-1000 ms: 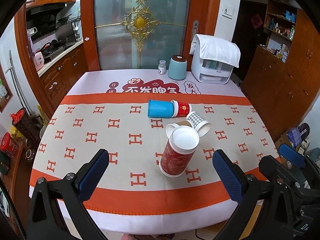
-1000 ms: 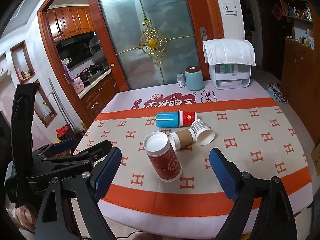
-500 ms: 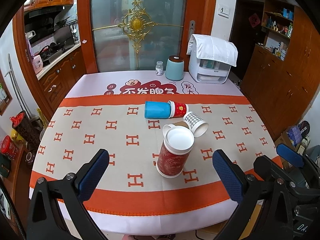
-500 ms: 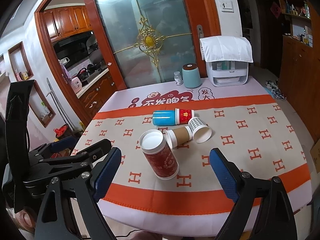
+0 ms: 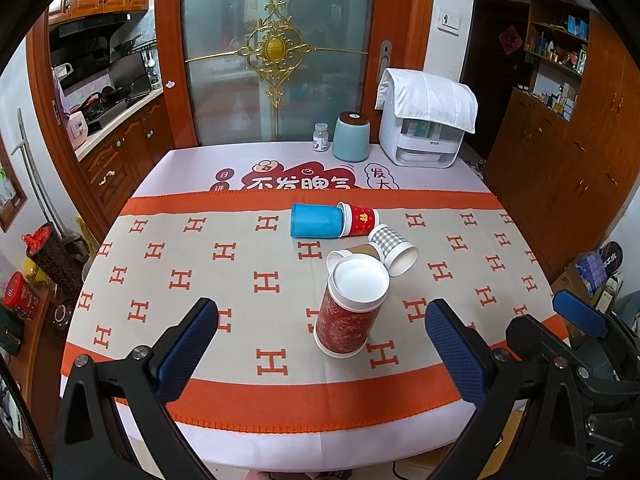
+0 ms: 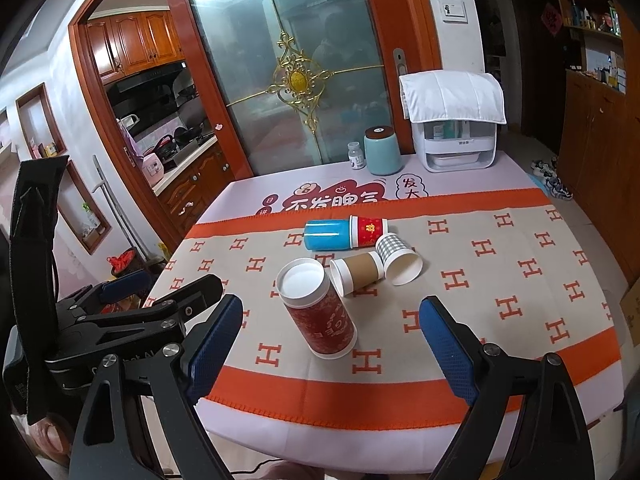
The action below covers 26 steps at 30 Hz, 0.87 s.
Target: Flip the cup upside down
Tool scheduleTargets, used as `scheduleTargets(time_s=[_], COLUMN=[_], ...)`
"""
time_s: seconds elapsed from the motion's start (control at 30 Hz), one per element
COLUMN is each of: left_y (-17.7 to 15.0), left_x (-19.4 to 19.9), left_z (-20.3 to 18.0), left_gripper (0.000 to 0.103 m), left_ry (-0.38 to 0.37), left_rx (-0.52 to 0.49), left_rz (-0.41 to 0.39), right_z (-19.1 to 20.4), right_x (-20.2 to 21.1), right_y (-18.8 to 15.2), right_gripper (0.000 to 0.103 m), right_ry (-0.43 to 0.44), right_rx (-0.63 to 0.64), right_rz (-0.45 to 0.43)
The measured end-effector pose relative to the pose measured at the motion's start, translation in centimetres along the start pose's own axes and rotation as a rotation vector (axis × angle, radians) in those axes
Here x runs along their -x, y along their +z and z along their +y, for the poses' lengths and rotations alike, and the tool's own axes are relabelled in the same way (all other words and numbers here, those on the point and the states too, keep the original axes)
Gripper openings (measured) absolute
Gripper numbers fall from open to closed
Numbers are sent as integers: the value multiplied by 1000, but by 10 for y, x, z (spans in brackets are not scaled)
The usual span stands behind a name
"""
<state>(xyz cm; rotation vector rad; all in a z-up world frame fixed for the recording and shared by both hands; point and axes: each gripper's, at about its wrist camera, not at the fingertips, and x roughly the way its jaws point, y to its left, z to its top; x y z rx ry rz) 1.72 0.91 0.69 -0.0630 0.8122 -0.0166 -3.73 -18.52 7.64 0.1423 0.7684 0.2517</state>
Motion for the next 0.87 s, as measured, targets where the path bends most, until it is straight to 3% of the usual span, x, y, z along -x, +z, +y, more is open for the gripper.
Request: scheduleTargets(time_s=[0.87], left_y=[1], left_x=[-1], left_z=[0], left_gripper=[102], left_ry=[-3], left_rx=[0], left_rz=[3], right_z=[-1], right_x=[-4], right_y=[-4], right_gripper=[91], right_ry=[5], right_rx=[-4], right_rz=[7])
